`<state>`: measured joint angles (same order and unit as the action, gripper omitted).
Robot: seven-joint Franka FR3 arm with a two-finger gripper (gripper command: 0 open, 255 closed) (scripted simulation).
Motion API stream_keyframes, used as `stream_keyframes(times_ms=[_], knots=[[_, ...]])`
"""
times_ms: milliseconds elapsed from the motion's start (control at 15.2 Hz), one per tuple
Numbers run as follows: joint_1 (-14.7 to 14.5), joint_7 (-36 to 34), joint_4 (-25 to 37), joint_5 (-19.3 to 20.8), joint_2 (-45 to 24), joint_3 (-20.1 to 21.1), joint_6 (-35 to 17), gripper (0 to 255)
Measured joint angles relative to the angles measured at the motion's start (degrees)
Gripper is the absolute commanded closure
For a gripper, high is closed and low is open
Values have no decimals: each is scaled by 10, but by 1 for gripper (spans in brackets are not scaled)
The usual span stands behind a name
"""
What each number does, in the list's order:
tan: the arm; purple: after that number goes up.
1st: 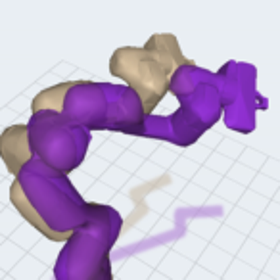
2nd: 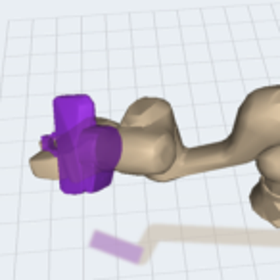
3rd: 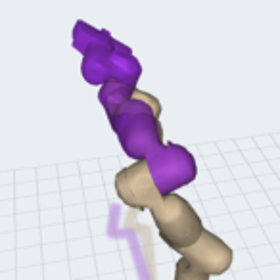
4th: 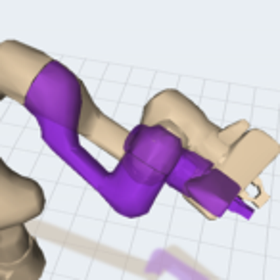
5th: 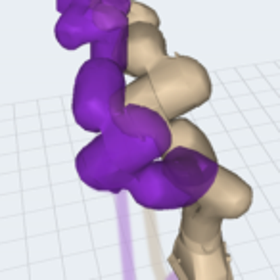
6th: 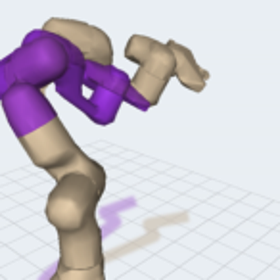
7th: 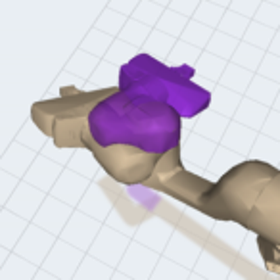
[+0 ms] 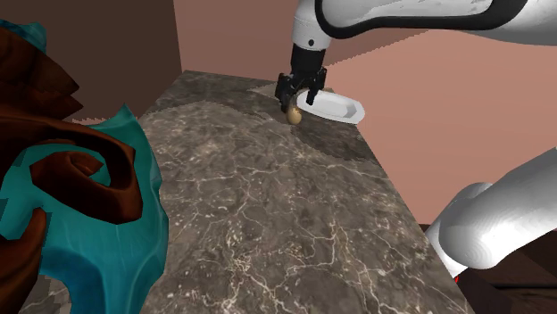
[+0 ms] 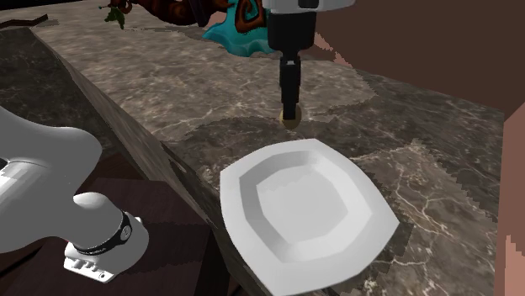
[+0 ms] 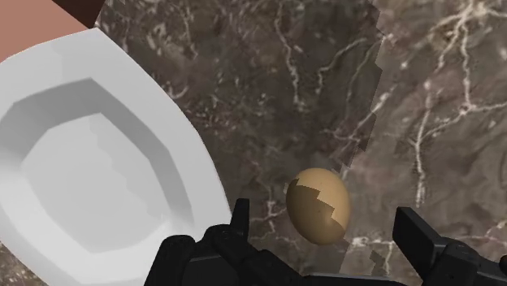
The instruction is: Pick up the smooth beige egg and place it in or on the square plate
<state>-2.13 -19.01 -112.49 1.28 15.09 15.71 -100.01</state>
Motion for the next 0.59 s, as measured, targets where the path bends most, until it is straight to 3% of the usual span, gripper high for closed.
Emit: stream_keyframes(times_ms=[594], knots=[[0,-1,-35,1,0,0,-35,0]])
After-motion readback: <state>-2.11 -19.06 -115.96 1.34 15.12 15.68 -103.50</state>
